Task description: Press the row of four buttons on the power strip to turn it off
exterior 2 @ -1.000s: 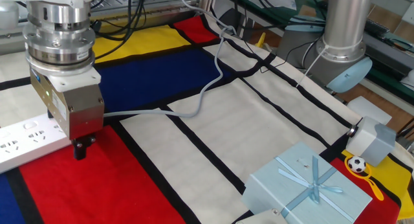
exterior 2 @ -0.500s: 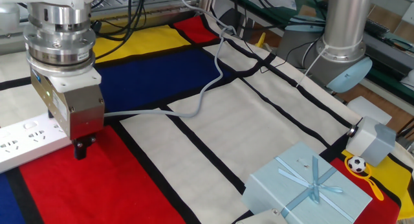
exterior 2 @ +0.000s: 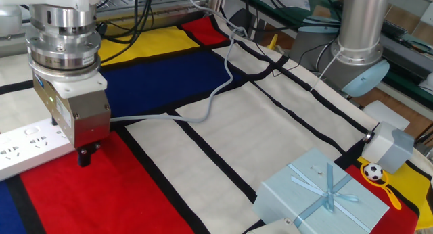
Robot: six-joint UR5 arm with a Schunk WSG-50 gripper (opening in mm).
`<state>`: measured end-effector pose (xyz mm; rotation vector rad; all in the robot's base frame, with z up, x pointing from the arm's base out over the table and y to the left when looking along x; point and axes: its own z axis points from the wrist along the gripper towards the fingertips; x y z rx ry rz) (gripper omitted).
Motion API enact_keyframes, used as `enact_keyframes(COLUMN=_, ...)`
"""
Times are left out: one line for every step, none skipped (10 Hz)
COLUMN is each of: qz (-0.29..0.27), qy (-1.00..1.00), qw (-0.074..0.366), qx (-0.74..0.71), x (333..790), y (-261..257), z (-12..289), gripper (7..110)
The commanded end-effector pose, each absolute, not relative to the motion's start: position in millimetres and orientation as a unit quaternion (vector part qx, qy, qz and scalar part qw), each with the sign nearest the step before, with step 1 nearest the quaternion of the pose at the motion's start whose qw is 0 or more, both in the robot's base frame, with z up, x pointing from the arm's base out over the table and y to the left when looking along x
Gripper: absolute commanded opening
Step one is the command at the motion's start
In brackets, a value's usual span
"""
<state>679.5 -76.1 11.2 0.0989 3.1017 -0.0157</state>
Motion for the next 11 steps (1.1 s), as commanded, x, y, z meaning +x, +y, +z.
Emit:
enact_keyframes(qz=-0.005, qy=1.000, qw=0.009, qx=0.019, x=679, y=-85, z=31, gripper=22)
enact_keyframes(qz=-0.007, qy=1.000, qw=0.004, qx=0.013, x=681, y=-87, z=41, gripper=22)
enact_keyframes(qz=-0.013, qy=1.000, qw=0.006, qx=0.008, x=686, y=-89, z=46, gripper=22)
enact_keyframes(qz=-0.012, qy=1.000, qw=0.014, qx=0.003, x=697, y=-88, z=48, gripper=22)
enact_keyframes(qz=-0.012, qy=1.000, qw=0.023, qx=-0.002, x=709, y=-87, z=48, gripper=22)
enact_keyframes(qz=-0.011, qy=1.000, qw=0.027, qx=-0.002, x=718, y=-84, z=45, gripper=22)
enact_keyframes(qz=-0.010, qy=1.000, qw=0.029, qx=-0.001, x=724, y=-81, z=42, gripper=22)
enact_keyframes(qz=-0.010, qy=1.000, qw=0.029, qx=0.001, x=728, y=-79, z=38, gripper=22)
enact_keyframes(qz=-0.010, qy=0.999, qw=0.031, qx=0.004, x=731, y=-77, z=34, gripper=22)
enact_keyframes(qz=-0.010, qy=0.999, qw=0.032, qx=0.004, x=734, y=-77, z=30, gripper=22)
enact_keyframes(qz=-0.008, qy=0.999, qw=0.031, qx=0.008, x=734, y=-76, z=26, gripper=22)
